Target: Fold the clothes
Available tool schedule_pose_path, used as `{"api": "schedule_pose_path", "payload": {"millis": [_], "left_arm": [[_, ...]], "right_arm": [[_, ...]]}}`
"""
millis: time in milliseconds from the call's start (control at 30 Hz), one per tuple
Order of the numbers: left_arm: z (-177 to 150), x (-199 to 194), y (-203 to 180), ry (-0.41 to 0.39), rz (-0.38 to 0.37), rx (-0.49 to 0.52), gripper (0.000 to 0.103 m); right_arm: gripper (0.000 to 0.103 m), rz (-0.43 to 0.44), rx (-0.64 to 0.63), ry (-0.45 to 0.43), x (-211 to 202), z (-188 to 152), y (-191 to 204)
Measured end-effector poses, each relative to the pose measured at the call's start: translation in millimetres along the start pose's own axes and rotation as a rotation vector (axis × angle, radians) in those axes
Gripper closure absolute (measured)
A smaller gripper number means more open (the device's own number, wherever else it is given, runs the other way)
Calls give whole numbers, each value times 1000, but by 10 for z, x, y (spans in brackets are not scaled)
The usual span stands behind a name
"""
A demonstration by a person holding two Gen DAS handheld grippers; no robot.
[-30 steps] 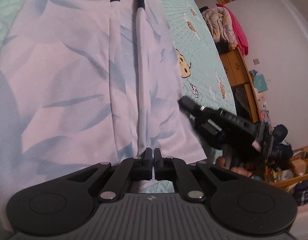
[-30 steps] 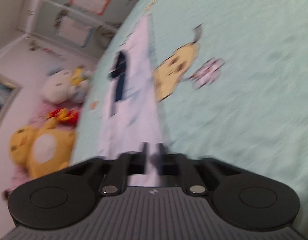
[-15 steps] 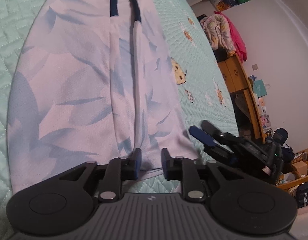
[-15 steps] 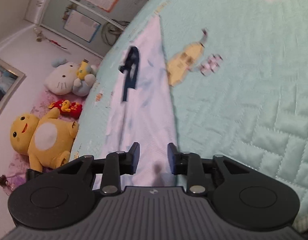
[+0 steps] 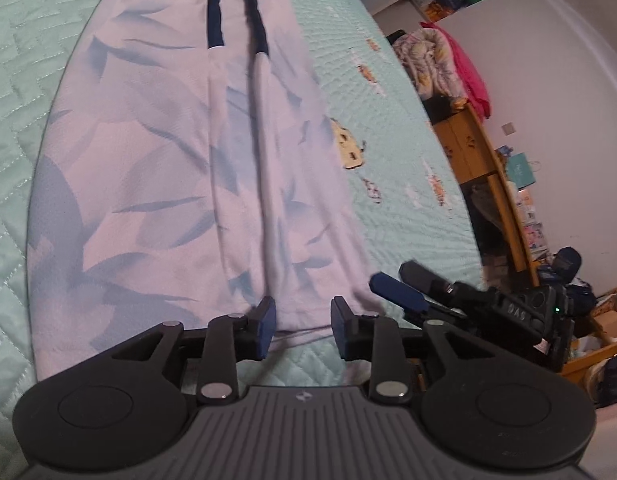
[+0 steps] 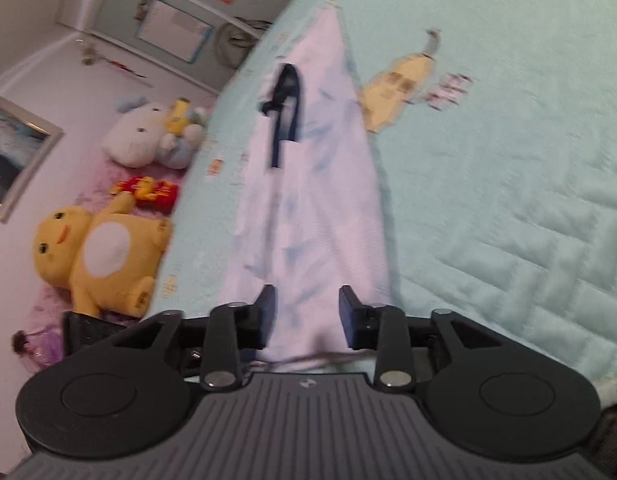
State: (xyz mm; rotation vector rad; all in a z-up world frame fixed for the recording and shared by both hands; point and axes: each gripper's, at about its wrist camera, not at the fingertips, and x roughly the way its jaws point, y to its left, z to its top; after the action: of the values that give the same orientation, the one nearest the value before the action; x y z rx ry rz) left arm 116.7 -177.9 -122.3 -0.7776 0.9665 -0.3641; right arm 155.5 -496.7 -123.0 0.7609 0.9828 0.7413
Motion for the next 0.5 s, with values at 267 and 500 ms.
{"api": "schedule_pose_path", "payload": {"millis": [267,500], "left_arm": [[-93,-332,214,-68,-32,-71,70],[-77,-657,516,-150,-84,-138,68]], "right_arm": [[66,-178,-145,61,230,-55,96],[64,-157,-131,21,500,109,373]]}}
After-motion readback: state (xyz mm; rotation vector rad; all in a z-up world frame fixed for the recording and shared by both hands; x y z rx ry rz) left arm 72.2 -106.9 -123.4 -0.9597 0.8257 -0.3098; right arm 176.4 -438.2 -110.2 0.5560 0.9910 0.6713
